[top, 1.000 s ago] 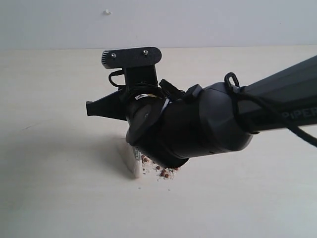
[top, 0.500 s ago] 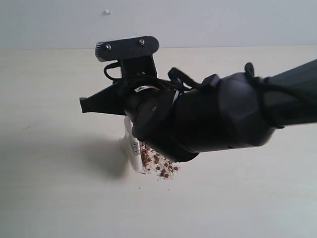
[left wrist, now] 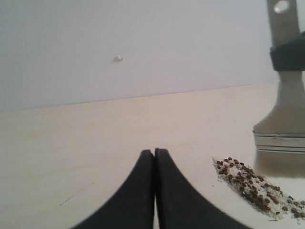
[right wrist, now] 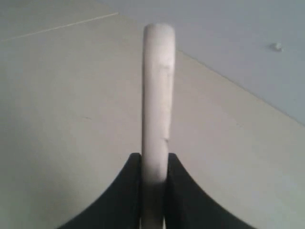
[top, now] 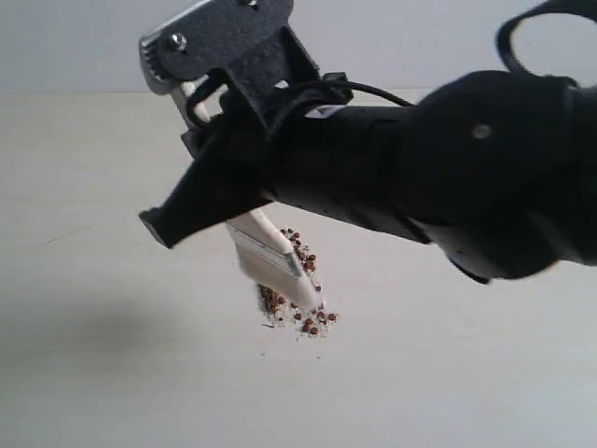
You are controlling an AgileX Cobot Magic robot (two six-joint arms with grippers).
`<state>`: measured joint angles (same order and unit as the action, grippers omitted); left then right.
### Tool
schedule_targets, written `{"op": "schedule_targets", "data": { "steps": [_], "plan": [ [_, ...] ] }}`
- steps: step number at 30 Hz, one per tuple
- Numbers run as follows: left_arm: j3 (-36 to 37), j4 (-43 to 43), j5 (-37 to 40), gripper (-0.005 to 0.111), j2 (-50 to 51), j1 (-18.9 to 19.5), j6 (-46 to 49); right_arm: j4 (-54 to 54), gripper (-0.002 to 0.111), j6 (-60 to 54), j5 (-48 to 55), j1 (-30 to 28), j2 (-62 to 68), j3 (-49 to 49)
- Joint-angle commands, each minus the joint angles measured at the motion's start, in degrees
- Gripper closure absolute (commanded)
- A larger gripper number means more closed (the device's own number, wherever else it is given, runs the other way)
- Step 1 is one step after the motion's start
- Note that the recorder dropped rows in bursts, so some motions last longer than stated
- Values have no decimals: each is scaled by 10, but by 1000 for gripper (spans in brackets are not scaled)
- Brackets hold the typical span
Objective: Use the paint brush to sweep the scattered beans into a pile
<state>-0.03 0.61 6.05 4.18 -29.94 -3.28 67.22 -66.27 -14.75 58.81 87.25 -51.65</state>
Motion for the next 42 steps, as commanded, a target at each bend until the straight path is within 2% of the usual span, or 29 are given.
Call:
{"op": "schedule_targets", "data": {
  "steps": [1,7,12,15,19,29,33,36,40,42],
  "plan": [
    [0,5,-1,107,-2,1,-1,-84,108,-23,26,-13,-84,75],
    [0,5,-1,107,-2,1,-1,-202,108,-30,131,-61,-187,113],
    [0,5,-1,107,-2,1,-1,-311,108,-36,154,-152,-211,113],
    [0,5,-1,107,-2,1,-1,-341,108,-39,147,-214,-199,113],
    [0,5,-1,107,-2,1,-1,-356,108,-41,116,-268,-167,108],
    [0,5,-1,107,-2,1,-1,-379,108,-62,144,-389,-61,4],
    [0,5,-1,107,-2,1,-1,-392,108,-162,234,-448,-9,-66],
    [0,5,-1,107,-2,1,-1,-348,108,-234,376,-470,37,-139],
    [0,5,-1,107,-2,1,-1,-191,108,-360,596,-496,89,-221],
    [0,5,-1,107,-2,1,-1,-48,108,-456,749,-526,126,-255]
  ]
}}
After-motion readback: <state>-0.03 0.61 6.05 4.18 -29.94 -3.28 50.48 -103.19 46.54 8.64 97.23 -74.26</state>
